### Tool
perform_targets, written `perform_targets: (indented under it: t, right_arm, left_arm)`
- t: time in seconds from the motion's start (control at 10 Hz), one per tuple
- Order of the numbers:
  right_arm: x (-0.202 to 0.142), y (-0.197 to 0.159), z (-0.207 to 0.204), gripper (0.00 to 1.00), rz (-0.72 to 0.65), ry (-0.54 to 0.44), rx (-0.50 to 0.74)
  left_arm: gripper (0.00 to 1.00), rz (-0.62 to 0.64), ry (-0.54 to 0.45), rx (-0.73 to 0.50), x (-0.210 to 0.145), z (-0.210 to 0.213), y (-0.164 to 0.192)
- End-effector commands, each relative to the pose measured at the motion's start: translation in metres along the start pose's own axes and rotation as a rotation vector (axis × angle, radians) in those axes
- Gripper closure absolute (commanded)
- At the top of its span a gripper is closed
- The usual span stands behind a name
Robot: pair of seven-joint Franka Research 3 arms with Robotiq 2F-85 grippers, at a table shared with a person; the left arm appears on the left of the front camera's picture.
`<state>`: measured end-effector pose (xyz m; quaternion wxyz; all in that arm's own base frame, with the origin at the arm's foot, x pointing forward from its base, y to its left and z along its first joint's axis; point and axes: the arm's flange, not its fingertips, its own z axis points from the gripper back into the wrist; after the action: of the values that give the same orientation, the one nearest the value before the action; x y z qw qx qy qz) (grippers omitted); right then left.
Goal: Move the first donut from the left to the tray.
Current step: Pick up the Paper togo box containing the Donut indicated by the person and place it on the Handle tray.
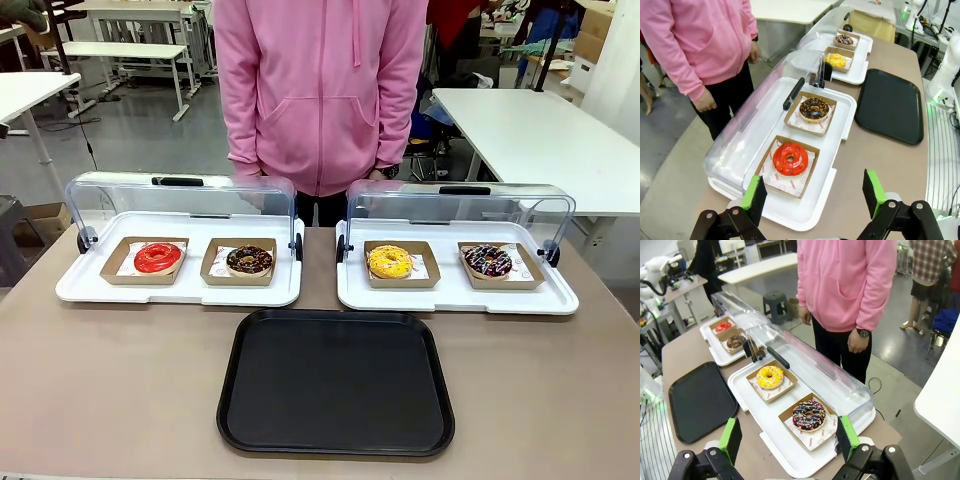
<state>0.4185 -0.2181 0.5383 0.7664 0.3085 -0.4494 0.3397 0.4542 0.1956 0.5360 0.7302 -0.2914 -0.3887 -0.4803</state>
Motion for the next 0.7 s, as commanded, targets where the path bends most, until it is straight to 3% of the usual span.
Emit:
perform_targets:
  t: [0.0,0.6]
  right_arm:
    - [0.0016,-0.0005,0.0000,0.00,0.006,-0.013,0.006]
    - [0.0016,-0.0005,0.0000,0.00,0.006,-0.013,0.006]
  left_arm:
    - [0.00,-0.005,0.003,0.001,0.0007,0.0004,-0.0012]
    - [0.00,-0.005,0.003,0.001,0.0007,0.0004,-0.0012]
